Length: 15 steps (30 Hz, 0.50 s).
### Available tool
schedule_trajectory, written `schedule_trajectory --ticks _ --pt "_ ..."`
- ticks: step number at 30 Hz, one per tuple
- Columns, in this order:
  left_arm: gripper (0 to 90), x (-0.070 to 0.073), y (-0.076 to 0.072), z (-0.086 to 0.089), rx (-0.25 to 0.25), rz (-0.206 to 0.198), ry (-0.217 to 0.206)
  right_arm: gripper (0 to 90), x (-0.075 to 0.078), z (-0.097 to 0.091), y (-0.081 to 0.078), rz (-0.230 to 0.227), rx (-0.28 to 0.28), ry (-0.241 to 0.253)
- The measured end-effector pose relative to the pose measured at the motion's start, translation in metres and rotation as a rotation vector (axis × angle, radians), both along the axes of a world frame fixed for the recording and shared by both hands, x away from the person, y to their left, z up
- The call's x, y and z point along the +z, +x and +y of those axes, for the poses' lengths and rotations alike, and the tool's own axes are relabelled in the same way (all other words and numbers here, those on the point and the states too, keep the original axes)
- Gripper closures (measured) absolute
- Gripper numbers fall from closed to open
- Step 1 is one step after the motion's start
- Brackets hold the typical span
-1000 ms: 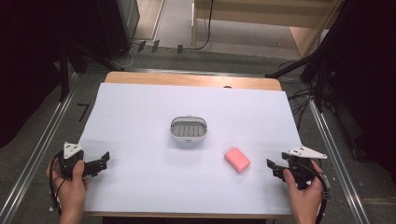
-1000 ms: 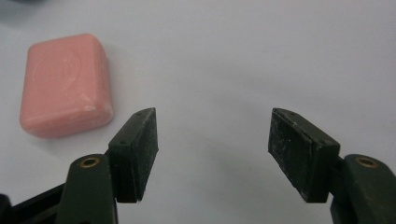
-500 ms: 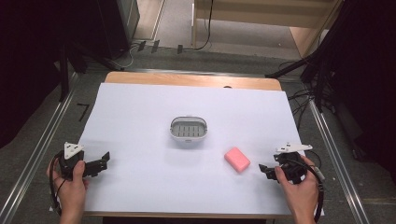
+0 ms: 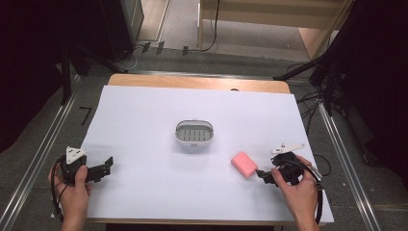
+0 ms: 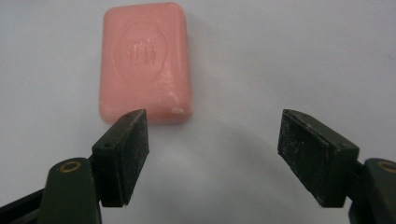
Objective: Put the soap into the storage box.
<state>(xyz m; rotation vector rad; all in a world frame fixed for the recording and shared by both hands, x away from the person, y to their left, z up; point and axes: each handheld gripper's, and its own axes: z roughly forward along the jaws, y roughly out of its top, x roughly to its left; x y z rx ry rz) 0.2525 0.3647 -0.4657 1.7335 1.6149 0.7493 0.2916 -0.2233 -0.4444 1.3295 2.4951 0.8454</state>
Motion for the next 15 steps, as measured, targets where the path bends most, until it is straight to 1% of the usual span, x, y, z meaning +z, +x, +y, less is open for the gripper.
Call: schedule_trajectory --ticks 1,4,5,9,15 --pt "0.1 0.0 0.0 0.0 0.0 0.003 0.001 25.2 0.0 0.001 0.001 0.004 0.001 0.005" --pt "0.1 0.0 0.0 0.0 0.002 0.001 -0.003 24.0 -0.001 0.007 0.004 0.012 0.008 0.001" --pt "0.1 0.0 0.0 0.001 0.0 0.0 -0.006 23.8 0.0 0.009 0.005 0.017 0.009 0.008" --pt "0.1 0.0 0.0 0.0 0.001 0.001 -0.002 22.5 0.0 0.015 0.008 0.014 0.023 0.003" --pt "0.1 0.0 0.0 0.0 0.002 0.002 -0.001 18.2 0.001 0.023 0.012 0.021 0.041 -0.004"
